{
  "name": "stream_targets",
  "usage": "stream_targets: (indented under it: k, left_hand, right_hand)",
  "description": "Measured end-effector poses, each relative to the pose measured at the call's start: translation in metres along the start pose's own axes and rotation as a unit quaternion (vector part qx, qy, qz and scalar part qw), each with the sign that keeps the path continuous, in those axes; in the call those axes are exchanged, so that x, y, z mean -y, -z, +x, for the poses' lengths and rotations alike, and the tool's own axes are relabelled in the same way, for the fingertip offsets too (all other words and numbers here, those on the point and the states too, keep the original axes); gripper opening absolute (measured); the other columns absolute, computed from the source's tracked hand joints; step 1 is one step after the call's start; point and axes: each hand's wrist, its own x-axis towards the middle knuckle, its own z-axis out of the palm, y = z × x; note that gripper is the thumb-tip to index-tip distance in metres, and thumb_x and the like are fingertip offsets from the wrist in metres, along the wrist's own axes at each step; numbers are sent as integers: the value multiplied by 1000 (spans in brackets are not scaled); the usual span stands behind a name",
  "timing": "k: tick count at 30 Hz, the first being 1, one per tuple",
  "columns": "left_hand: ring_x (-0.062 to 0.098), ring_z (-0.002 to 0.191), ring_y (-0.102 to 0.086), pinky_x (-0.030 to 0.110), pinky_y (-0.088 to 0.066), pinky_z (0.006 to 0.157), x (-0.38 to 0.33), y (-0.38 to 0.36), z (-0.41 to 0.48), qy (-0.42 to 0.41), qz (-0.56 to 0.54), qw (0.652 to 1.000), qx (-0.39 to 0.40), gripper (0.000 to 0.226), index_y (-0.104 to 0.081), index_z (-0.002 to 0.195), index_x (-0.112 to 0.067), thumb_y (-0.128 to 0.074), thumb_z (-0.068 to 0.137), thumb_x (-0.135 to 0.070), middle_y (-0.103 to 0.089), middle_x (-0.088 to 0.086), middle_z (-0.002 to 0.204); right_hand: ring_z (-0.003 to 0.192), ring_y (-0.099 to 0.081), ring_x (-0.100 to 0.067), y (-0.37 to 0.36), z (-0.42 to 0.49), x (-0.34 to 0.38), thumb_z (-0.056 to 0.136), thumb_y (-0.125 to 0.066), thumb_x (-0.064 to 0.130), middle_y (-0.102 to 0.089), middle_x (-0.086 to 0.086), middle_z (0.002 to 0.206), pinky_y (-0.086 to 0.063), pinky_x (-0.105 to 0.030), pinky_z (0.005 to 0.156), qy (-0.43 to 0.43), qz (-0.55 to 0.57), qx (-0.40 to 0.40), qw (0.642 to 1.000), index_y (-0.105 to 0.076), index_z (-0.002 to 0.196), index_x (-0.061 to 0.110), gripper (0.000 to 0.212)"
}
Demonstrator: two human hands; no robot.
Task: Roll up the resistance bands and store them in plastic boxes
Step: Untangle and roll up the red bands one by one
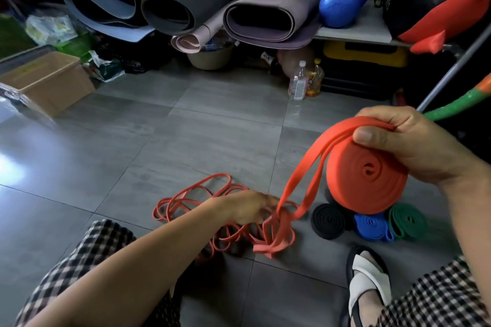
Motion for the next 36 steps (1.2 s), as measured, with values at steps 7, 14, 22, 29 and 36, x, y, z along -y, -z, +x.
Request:
stream_targets:
  k: [7, 14, 22, 29, 36]
  left_hand:
    - [18, 100, -54, 15, -42, 86, -6, -10, 8, -45, -48, 998, -23, 72, -30, 143, -21, -60, 82, -1, -45, 6, 131]
    - [24, 103, -52, 12, -36, 85, -40, -31, 27, -123, 16, 992, 26, 54, -39, 139, -13, -52, 88, -1, -52, 13, 132]
    - [24, 98, -54, 25, -35, 75, -41, -38, 43, -88, 145, 984, 57, 28, -60, 116, -11, -51, 90, -16, -61, 11, 114]
    - [15, 78, -50, 32, -45, 75, -30, 18, 20, -43, -29, 998, -39, 8, -59, 88, -10, -63, 82, -13, -55, 2, 84]
    - [1, 71, -51, 9, -40, 67, -21, 81, -39, -42, -255, 946, -195, 13, -64, 80, -17, -53, 75, -11, -61, -17, 67]
  right_hand:
    - [51, -53, 3, 17, -12, -3, 38, -76, 71, -59, 12, 55, -42, -8, 50, -16, -1, -18, 1000, -69, 61, 28, 50]
    - [52, -55, 1, 23, -24, -6, 41, -77, 68, -60, 7, 55, -44, -10, 51, -41, -13, 26, 999, -69, 60, 27, 46]
    - [55, -55, 3, 31, -30, -17, 44, -73, 71, -62, 9, 58, -43, -9, 53, -58, -59, 45, 996, -70, 65, 28, 48]
    - [49, -50, 4, 36, -31, -40, 60, -66, 50, -57, 11, 50, -38, -10, 50, -123, -164, 11, 979, -68, 60, 27, 23]
    - [48, -48, 1, 32, -25, -54, 53, -65, 53, -55, 11, 48, -38, -17, 52, -144, -220, -29, 964, -64, 64, 18, 37]
